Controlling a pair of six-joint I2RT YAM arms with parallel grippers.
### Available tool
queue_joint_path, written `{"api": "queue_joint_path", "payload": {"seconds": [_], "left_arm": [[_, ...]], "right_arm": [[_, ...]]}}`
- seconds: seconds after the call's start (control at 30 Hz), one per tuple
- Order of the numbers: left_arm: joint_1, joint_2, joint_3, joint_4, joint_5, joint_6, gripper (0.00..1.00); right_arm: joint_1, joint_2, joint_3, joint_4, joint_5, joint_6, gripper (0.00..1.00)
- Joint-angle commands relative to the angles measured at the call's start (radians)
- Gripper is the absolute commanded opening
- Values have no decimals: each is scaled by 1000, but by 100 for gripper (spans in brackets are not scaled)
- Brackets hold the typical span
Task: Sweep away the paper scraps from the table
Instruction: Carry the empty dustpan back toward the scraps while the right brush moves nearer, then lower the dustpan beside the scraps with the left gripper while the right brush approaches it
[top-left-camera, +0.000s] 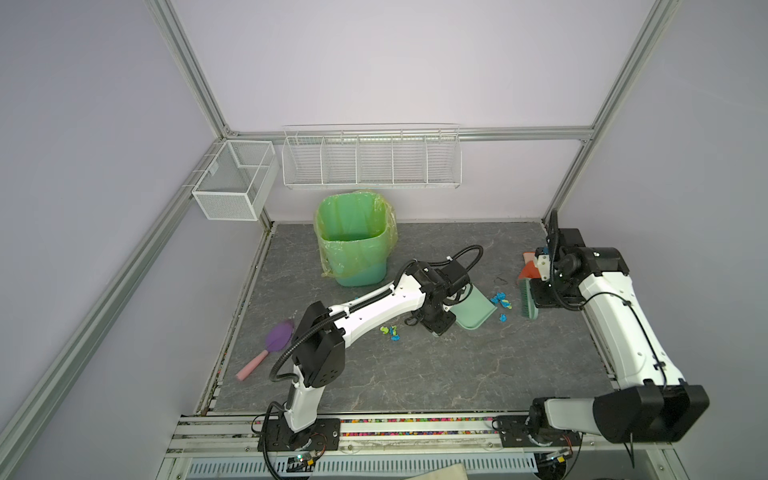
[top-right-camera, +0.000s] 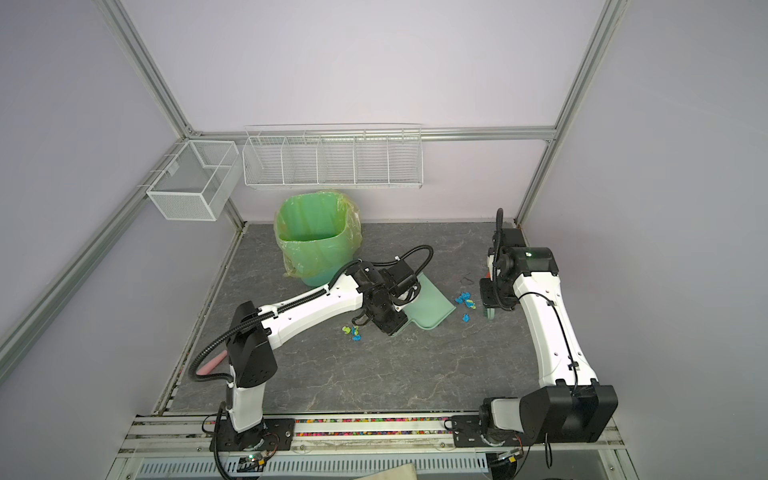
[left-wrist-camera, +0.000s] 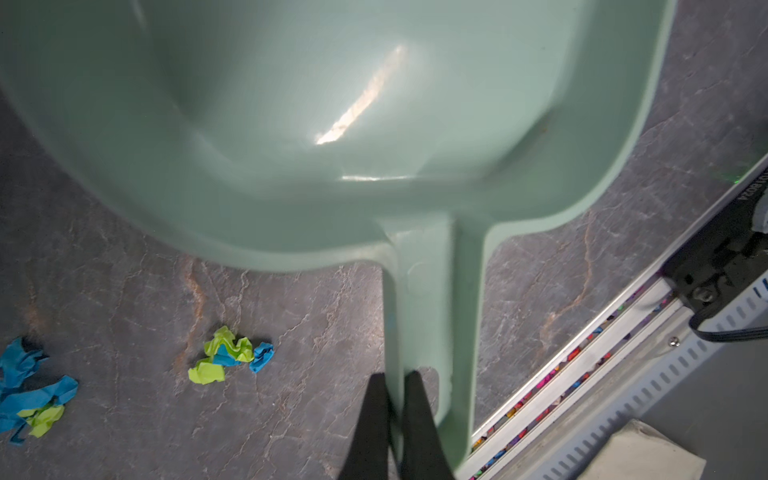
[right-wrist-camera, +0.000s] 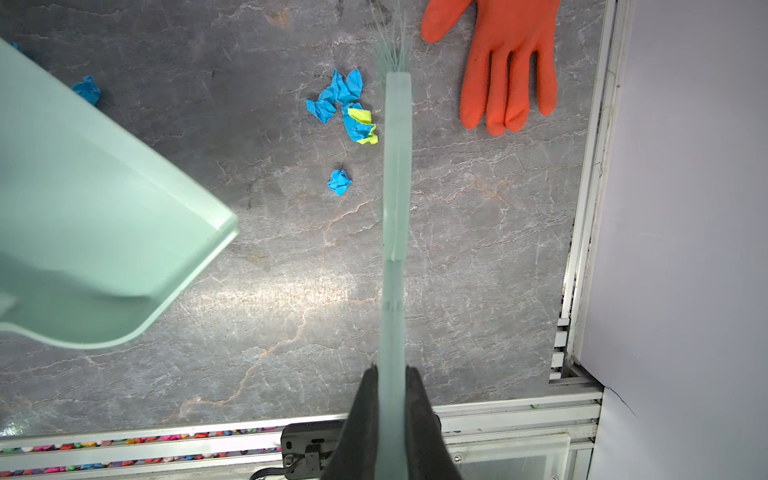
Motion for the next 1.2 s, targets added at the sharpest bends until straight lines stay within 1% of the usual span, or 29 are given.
{"api": "queue_joint_path", "payload": {"seconds": [0.0,0.13,0.2,0.3,0.47,0.6,0.73,1.03,1.17], "left_arm": [[-1,52,47,-3,8,25,0],[-1,108,94,-28,8,38,0],[-1,130,111,-43,16,38,0],[-1,146,121,-59,55,45,0],[-1,145,123,-66,121,56,0],[-1,168,138,-87,133,68,0],[1,199,166,-113,145,81,0],[20,275,256,-153,171,85,0],[31,317,310,-180,179,87,0]], "right_arm": [[-17,17,-11,-7,-4,-21,7],[-19,42,-22,4,-29,-15,7],[-17,55,-31,8,-11,-18,7],[-18,81,-21,4,22,-30,7],[-18,131,31,-5,42,-48,7],[-18,174,84,-6,82,-63,7],[-18,233,132,-9,95,-83,7],[-19,319,185,-2,38,-95,7],[-19,336,177,5,26,-104,7]]}}
